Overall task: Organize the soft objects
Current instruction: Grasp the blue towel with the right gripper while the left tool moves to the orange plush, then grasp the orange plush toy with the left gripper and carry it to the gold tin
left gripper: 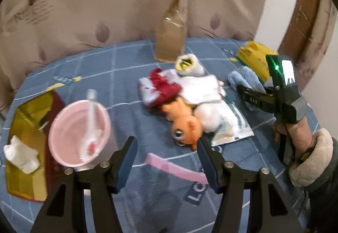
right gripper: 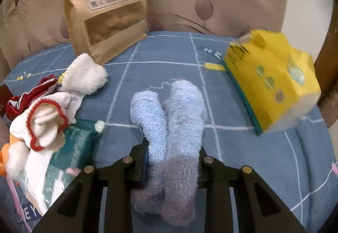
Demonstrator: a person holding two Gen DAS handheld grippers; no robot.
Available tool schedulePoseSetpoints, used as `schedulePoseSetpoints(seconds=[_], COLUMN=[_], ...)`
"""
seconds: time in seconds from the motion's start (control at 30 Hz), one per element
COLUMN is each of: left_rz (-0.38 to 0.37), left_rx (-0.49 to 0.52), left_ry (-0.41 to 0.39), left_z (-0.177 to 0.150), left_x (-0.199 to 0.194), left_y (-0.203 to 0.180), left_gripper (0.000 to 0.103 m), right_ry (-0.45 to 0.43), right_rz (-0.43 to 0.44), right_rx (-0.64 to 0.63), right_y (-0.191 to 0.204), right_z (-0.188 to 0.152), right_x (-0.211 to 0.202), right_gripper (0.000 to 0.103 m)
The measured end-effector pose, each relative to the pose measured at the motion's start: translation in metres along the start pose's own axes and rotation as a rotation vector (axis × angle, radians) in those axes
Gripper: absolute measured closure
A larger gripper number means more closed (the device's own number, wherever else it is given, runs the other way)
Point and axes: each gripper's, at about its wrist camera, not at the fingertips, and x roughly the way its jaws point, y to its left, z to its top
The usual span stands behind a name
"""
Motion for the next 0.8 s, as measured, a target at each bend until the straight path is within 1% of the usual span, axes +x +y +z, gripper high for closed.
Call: schedulePoseSetpoints(seconds=[0.03, 0.13, 0.23, 0.37, 0.5, 0.57, 0.67, 0.8], left_rz=[-0.007, -0.041, -0.046, -0.021, -0.003, -0.008, 0.002, -0.002], left_rx=[0.007, 0.028, 0.046, 0.071, 0.068, 0.075, 0.081, 0.05], left_ry=[0.007, 0.038, 0.072, 0.117, 0.163, 0.17, 0.175, 0.201], left_z=[0.0, 0.001, 0.003, 0.004, 0.008, 0.012, 0.019, 0.026], left_x=[0.003, 0.018, 0.035, 0.054, 0.073, 0.081, 0.092, 0.111], left_y=[-0.005, -0.017, -0.026, -0.033, -0.034, -0.035, -0.038, -0.033], left_gripper=[0.043, 0.043, 0.043, 0.043, 0.043, 0.043, 0.043, 0.043], right_ry=[0.0, 0.004, 0.006, 0.007, 0.005, 0.005, 0.005, 0.006], right_rz=[0.018, 0.032, 0.043, 0.08, 0.1, 0.101, 0.1, 0.097], right_rx=[0.017, 0.024, 0.024, 0.056, 0.073, 0.073, 0.073, 0.07], right_y=[-0.003, -0.004, -0.003, -0.008, -0.012, -0.011, -0.01, -0.01], right_z=[0.0, 0.0, 0.001, 0.002, 0.001, 0.0, 0.0, -0.001], right_x=[0.0, 0.001, 0.0, 0.002, 0.002, 0.002, 0.001, 0.001], right_gripper=[0.077, 0.077, 0.077, 0.077, 0.077, 0.076, 0.076, 0.076])
